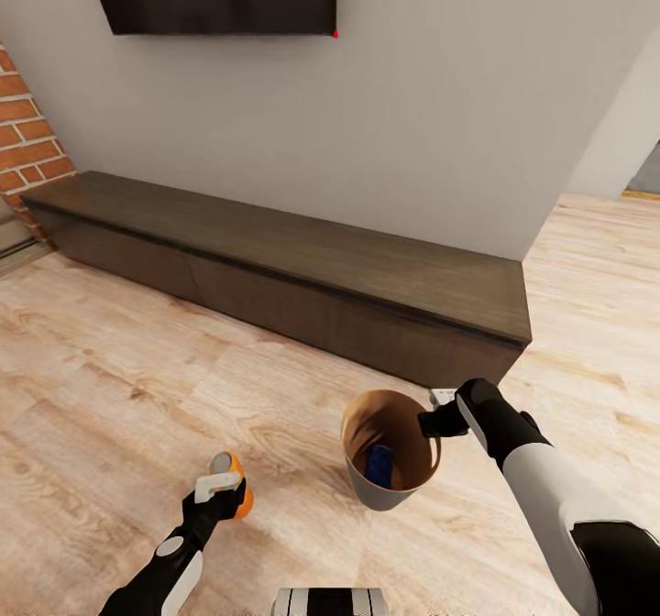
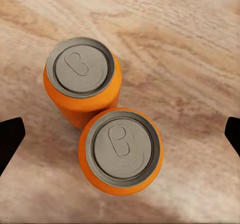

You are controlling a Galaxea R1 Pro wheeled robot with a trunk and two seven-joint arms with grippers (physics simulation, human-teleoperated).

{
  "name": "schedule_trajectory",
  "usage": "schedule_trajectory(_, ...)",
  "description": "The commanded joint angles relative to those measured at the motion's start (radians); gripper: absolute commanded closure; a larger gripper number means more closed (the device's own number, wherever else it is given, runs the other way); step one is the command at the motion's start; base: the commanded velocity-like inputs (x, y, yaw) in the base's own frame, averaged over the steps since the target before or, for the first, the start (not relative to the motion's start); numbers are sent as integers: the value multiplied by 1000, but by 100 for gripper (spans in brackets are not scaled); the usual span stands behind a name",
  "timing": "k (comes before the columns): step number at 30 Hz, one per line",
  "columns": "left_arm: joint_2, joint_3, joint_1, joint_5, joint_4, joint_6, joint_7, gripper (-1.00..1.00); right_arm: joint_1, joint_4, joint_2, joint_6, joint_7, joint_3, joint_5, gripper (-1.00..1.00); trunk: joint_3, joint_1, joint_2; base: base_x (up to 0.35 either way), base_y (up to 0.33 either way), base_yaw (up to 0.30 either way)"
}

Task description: Put the three can of soda from the living room inside the tash can in the kitchen.

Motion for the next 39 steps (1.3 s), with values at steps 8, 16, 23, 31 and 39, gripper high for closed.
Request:
schedule_trajectory(8, -1, -5, 0, -2, 0, -1, 0, -100, -1, 0, 8, 5, 6, -1, -26, 100, -8, 1, -1, 0, 0, 0)
schedule_trajectory(16, -1, -6, 0, 1, 0, -1, 0, -100, -1, -1, 14, 5, -40, -2, -15, 100, -15, 2, -1, 0, 0, 0)
schedule_trajectory(23, -2, -7, 0, 5, 0, -3, 0, -100, -1, -1, 14, 5, -44, -2, -14, 100, -19, 2, -1, 0, 0, 0)
schedule_trajectory(31, -1, -7, 0, 4, 0, -2, 0, -100, -1, -1, 17, 5, -45, -2, -14, 100, -39, 4, -2, 0, 0, 0)
schedule_trajectory(39, -1, -7, 0, 3, -1, -5, 0, -100, -1, -6, 18, 5, -45, -3, -14, 100, -39, 4, -2, 0, 0, 0)
